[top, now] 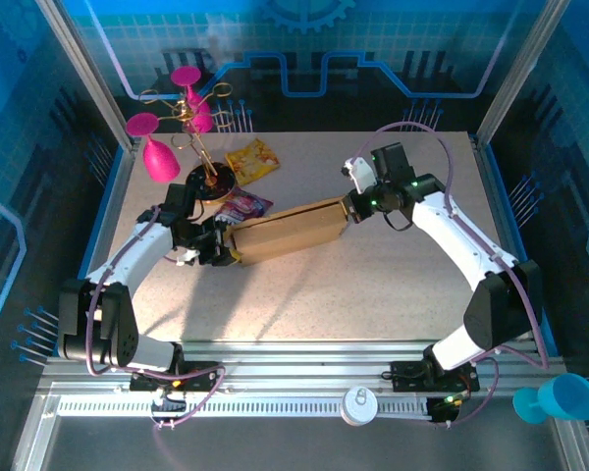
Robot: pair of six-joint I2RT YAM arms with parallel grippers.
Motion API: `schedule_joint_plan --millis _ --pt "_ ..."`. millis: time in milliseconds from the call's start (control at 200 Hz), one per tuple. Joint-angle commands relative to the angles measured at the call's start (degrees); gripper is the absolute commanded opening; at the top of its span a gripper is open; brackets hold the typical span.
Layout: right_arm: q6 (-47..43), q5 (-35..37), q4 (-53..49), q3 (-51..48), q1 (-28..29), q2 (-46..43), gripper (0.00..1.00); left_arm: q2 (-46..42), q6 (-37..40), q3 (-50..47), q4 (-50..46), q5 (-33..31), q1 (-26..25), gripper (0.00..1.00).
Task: Fold the paper box
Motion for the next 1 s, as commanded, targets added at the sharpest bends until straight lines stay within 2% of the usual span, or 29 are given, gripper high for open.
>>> schedule_joint_plan --millis 0,335,385,480,570,725,740,775,996 --pt "0.61 -2.42 1.30 -4.40 3.18 -1.60 0.00 0.87 -1.18 -1.35 2.66 -0.54 0.04 0.43" --pt "-0.56 -0.05 13.95 -13.26 3.92 -4.82 0.00 1.40 -0.84 -1.79 3.37 -0.12 0.17 0.46" --pt "-0.09 0.48 14.67 -13.50 4.20 -4.71 0.00 1.41 -0.24 -1.99 4.41 -0.01 0.35 0.51" --pt "1.56 1.97 13.48 -11.92 4.53 -3.63 0.00 1.21 1.28 -1.85 6.70 1.11 0.76 0.66" --pt "3.00 3.38 11.16 -9.49 4.67 -2.60 0.00 0.30 7.05 -0.06 3.74 1.32 0.83 0.79" --pt "4.12 6.23 6.43 -5.61 4.76 -1.29 0.00 -3.95 11.51 -0.81 -0.97 0.78 0.83 0.85" --pt "4.17 6.37 6.08 -5.33 4.67 -1.18 0.00 -4.45 11.75 -1.09 -1.27 0.59 0.83 0.92" --pt "4.19 6.66 5.29 -4.89 4.67 -0.92 0.00 -5.93 11.97 -1.89 -1.63 0.31 0.83 0.98" --pt "5.24 6.32 3.87 -3.38 4.32 0.37 0.00 -11.47 13.12 -4.14 -1.32 -1.90 0.83 0.97"
